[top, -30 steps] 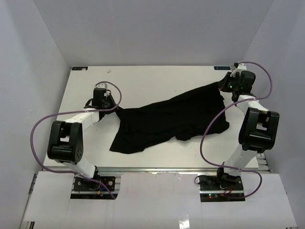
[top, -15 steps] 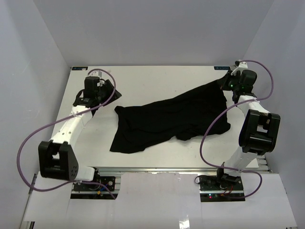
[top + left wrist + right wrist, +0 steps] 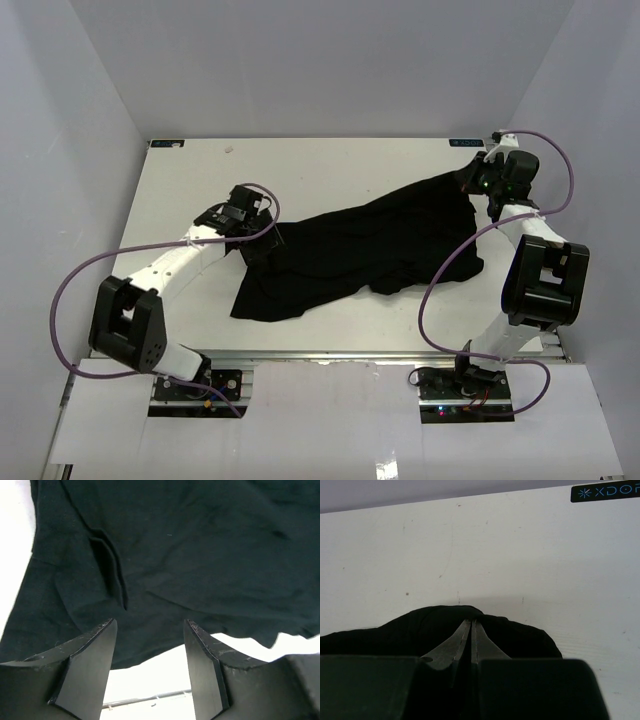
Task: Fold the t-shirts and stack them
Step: Flatten out the tshirt
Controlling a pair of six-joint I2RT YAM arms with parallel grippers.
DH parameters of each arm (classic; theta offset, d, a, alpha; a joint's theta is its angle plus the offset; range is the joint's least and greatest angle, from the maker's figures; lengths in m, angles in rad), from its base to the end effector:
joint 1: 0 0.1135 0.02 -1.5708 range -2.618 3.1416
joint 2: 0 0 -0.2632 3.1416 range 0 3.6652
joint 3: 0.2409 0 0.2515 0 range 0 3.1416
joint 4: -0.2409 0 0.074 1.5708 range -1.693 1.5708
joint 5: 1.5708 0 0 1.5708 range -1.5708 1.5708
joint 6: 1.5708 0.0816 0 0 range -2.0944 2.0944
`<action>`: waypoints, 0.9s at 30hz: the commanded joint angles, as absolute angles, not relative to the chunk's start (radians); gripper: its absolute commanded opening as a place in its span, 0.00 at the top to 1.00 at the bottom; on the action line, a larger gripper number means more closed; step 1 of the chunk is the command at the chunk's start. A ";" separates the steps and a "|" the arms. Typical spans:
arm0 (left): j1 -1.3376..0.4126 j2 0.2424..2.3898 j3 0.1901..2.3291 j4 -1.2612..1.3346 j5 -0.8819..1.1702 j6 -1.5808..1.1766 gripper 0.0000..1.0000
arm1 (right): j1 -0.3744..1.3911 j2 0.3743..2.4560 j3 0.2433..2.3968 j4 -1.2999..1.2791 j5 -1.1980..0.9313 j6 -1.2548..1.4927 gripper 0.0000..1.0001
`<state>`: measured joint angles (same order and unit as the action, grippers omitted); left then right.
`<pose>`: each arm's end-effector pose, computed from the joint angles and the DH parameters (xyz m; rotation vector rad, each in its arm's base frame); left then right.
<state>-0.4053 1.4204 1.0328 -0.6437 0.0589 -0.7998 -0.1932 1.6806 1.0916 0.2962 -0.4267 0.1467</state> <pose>0.2823 -0.1263 0.2036 -0.5053 2.6404 -0.4865 0.4258 -0.0489 0.2465 0.0192 1.8521 0.3645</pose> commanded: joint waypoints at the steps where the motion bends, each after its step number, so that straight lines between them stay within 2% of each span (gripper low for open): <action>1: -0.434 1.450 1.084 -0.703 -0.044 -0.825 0.33 | -0.190 1.641 1.083 0.341 -0.442 0.147 0.94; 12: -0.477 1.552 1.103 -0.703 -0.069 -0.824 0.37 | -0.190 1.643 1.085 0.341 -0.436 0.147 0.94; 19: -0.502 1.586 1.121 -0.701 -0.074 -0.833 0.45 | -0.190 1.644 1.086 0.339 -0.433 0.143 0.94; 22: -0.503 1.600 1.120 -0.703 -0.084 -0.830 0.51 | -0.192 1.644 1.086 0.341 -0.433 0.143 0.94; 27: -0.505 1.608 1.124 -0.703 -0.115 -0.813 0.52 | -0.190 1.644 1.089 0.341 -0.434 0.143 0.94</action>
